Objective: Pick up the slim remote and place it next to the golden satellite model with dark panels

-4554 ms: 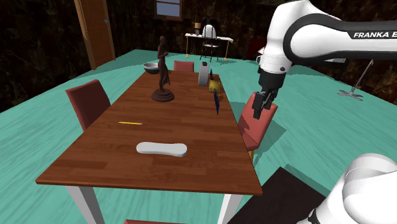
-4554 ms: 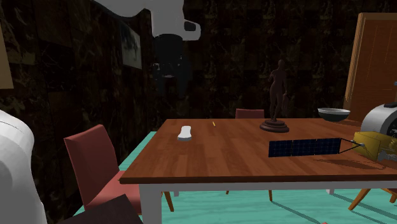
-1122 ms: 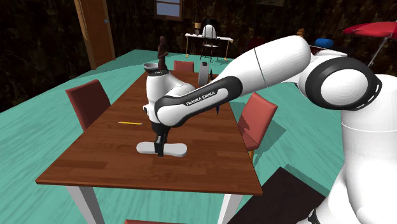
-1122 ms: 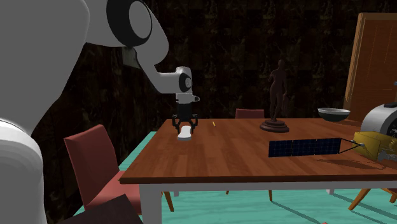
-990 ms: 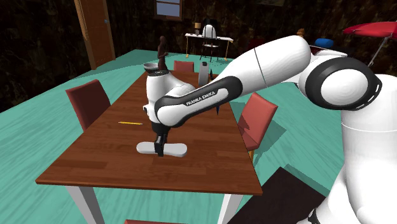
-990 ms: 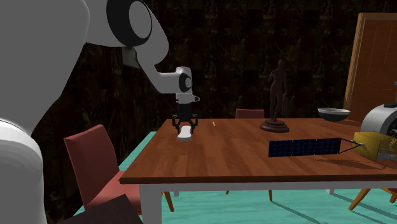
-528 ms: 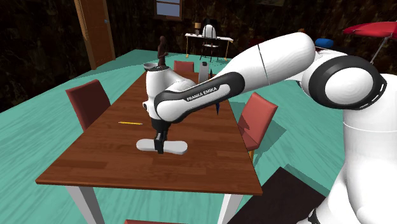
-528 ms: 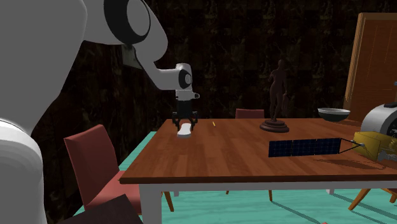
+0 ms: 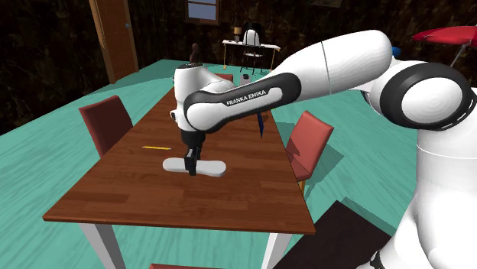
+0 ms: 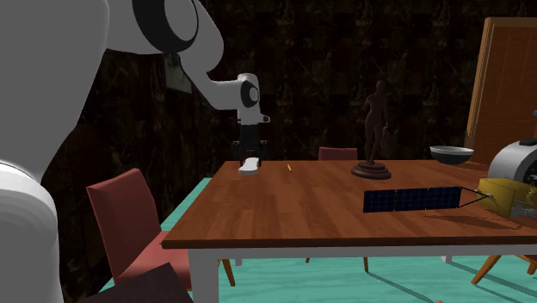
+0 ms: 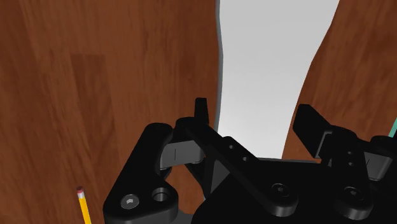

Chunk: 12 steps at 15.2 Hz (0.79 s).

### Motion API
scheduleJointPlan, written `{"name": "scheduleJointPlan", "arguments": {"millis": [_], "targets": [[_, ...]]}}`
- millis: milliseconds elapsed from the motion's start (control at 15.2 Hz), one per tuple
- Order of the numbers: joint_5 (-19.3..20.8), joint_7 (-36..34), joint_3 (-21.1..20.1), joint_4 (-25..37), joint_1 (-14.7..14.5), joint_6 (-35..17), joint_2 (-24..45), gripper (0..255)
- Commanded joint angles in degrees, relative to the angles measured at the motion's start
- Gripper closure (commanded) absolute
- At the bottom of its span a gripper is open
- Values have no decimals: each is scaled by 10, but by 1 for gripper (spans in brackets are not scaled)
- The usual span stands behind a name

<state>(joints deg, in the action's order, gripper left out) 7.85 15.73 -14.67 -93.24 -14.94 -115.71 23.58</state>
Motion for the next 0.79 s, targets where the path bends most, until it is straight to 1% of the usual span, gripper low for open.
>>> {"name": "scheduleJointPlan", "arguments": {"millis": [0,726], "targets": [[-2,2,-1,9,0,13,-4,255],[-9,8,-4,68,0,90,-23,255]]}}
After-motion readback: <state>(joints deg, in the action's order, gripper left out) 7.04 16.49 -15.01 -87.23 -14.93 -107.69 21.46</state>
